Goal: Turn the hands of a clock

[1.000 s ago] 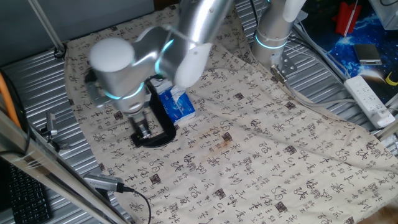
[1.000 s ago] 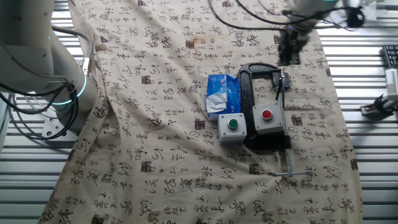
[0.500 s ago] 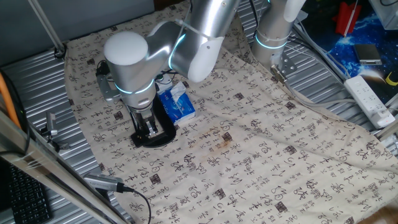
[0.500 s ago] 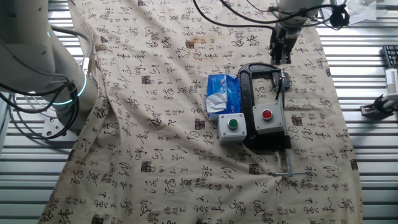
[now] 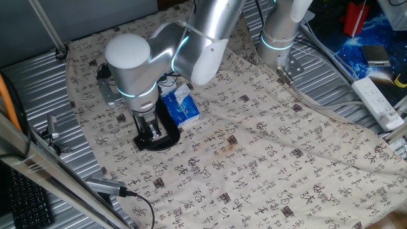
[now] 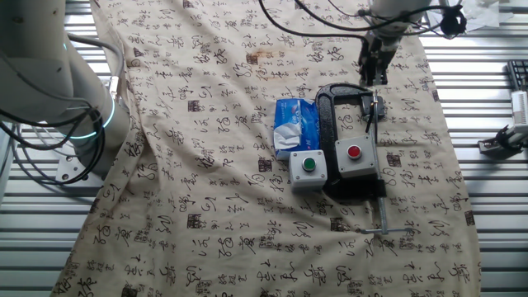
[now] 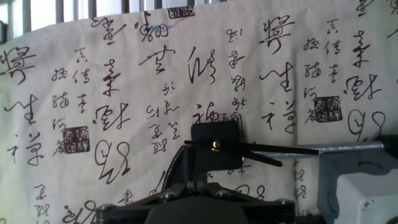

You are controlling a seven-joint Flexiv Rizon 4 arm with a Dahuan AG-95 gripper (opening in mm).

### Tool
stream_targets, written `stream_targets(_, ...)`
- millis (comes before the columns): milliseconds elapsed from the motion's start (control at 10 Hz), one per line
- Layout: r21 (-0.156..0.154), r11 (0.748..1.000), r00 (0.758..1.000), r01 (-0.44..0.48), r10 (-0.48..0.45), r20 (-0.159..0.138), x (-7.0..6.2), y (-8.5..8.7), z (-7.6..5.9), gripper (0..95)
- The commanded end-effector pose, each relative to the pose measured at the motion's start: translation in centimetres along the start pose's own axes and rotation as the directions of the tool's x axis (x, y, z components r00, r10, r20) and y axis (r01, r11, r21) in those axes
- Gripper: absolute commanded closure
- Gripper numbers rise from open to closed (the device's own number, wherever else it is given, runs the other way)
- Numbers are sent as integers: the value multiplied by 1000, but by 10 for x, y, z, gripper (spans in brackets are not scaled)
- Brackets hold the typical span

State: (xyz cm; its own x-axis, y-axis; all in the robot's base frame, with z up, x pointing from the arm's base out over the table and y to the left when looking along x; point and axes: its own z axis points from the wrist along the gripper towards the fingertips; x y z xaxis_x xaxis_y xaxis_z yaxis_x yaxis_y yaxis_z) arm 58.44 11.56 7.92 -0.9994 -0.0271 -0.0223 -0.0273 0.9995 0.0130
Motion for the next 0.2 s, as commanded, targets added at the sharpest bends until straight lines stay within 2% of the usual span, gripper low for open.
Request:
stream_targets(100,-15,1000,1000,10,-10,-1,0,0,0,950)
stream_targets(200,-17,1000,1000,14,-14,-7,0,0,0,950)
